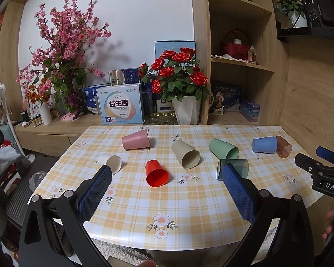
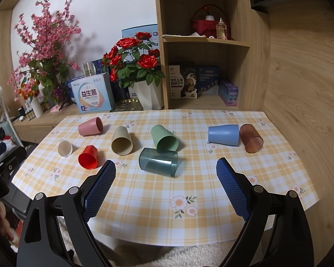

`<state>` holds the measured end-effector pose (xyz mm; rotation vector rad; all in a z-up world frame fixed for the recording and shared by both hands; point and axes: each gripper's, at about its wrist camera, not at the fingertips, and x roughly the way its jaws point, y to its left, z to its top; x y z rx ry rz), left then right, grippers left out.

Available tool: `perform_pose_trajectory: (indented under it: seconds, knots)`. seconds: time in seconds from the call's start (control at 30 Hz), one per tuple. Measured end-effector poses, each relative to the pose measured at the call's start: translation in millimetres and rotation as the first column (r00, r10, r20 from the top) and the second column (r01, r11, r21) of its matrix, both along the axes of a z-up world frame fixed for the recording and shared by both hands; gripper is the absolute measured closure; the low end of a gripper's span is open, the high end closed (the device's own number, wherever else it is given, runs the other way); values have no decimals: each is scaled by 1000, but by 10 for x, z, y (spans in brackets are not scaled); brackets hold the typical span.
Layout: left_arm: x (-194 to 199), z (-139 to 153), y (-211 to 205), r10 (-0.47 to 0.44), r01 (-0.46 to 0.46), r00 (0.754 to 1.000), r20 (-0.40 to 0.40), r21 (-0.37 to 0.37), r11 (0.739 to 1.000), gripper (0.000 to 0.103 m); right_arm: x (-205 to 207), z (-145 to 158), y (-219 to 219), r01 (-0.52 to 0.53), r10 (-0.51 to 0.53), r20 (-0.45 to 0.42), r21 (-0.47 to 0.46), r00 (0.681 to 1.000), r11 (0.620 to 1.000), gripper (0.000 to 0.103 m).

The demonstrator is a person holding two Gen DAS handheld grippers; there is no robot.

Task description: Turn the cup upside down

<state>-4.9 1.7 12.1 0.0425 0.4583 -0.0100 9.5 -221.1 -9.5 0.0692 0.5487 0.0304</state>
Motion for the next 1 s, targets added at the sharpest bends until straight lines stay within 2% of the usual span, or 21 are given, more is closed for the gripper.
perform_pose_trajectory:
  seconds: [1.0]
  knots:
    - [11,-30,-11,-6,6,1000,0,-1,1000,6,2,0,4,0,0,-2,3,1000,1000,14]
